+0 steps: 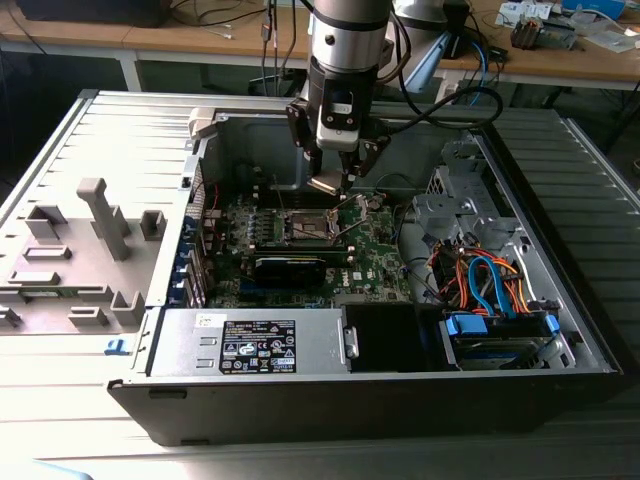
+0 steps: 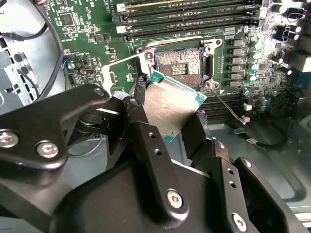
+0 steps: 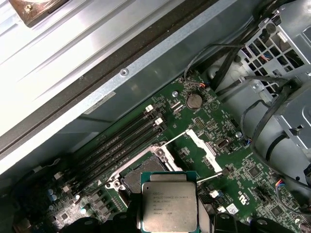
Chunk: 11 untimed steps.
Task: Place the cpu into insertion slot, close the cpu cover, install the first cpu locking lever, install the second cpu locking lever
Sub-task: 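Place the cpu into insertion slot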
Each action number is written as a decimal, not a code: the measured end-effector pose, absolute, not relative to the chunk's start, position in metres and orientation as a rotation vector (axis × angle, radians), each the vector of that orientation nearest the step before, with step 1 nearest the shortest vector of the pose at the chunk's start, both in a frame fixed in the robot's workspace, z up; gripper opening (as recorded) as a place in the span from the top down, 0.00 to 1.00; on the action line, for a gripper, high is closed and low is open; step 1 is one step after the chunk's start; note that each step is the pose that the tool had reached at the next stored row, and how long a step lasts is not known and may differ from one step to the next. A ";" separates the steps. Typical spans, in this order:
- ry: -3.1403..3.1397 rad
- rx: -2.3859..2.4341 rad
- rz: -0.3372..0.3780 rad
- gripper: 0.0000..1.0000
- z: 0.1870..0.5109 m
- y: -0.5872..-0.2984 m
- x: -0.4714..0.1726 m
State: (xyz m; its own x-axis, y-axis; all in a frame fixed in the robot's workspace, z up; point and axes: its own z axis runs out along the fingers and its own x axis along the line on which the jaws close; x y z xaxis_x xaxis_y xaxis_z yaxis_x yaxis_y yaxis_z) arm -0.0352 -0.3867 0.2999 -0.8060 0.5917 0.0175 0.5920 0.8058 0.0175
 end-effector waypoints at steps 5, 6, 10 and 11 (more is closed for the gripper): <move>-2.972 -0.982 -0.035 0.45 0.300 -0.387 -0.035; -2.972 -0.983 -0.035 0.45 0.300 -0.387 -0.035; -2.969 -0.991 -0.035 0.45 0.300 -0.387 -0.035; -2.969 -0.992 -0.035 0.45 0.300 -0.387 -0.035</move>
State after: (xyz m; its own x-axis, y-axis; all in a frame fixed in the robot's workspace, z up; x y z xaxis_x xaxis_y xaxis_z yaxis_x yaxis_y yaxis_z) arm -0.0352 -0.3867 0.2999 -0.7991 0.6010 0.0175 0.6012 0.7989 0.0175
